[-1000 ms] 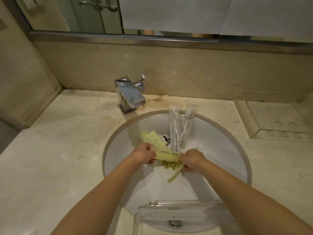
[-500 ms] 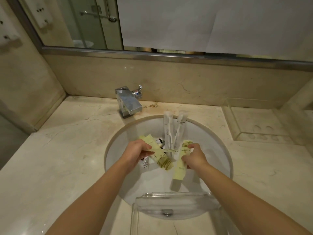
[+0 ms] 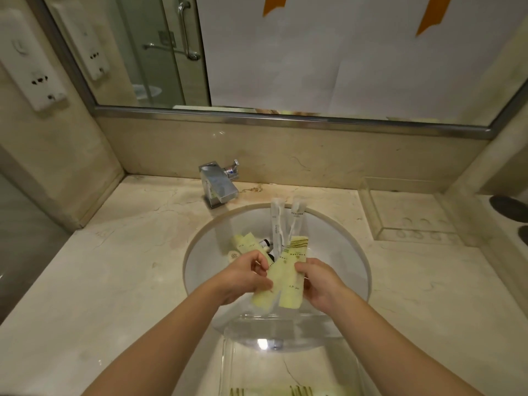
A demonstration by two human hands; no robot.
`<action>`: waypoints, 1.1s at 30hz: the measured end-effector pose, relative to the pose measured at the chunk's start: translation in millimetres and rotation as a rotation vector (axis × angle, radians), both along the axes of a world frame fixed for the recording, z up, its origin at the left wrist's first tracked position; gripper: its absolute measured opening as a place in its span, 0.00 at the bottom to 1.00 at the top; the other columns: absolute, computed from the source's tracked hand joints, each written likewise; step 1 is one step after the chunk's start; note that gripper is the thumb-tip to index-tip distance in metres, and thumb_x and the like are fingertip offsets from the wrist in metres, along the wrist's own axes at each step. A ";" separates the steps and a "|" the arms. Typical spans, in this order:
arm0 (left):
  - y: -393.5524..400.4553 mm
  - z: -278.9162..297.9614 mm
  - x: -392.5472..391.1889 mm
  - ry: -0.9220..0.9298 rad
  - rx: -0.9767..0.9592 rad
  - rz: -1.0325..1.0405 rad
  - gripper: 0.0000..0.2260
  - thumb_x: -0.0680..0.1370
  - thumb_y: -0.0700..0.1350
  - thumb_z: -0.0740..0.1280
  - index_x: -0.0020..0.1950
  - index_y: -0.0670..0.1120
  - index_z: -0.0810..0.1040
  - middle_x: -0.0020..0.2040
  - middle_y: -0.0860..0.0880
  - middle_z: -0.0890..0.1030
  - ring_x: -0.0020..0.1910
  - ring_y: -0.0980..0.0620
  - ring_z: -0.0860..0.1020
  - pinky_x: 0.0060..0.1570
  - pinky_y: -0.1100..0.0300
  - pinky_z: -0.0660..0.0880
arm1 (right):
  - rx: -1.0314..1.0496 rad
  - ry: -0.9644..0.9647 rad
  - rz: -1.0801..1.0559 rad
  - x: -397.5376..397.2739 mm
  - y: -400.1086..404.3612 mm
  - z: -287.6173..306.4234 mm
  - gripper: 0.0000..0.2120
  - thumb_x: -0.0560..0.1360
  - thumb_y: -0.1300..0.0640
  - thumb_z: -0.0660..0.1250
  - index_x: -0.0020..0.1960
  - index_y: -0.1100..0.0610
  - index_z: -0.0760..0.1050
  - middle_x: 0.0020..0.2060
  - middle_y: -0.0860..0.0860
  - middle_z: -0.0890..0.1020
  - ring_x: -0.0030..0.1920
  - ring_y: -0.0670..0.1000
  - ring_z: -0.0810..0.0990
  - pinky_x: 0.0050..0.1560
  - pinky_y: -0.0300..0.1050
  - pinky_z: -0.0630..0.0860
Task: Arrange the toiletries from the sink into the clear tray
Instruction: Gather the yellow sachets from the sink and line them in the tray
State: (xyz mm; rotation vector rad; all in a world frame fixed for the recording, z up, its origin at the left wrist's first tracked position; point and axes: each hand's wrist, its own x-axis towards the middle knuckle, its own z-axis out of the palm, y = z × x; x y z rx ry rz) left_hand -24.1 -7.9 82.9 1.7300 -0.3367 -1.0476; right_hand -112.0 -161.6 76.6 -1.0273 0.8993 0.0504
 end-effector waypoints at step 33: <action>37.3 14.3 -57.5 -0.371 0.511 -0.633 0.04 0.76 0.41 0.65 0.43 0.49 0.73 0.50 0.42 0.84 0.46 0.44 0.84 0.38 0.57 0.80 | -1.019 0.079 1.110 -83.9 32.6 10.1 0.04 0.72 0.60 0.65 0.45 0.52 0.71 0.39 0.47 0.76 0.40 0.49 0.73 0.37 0.43 0.68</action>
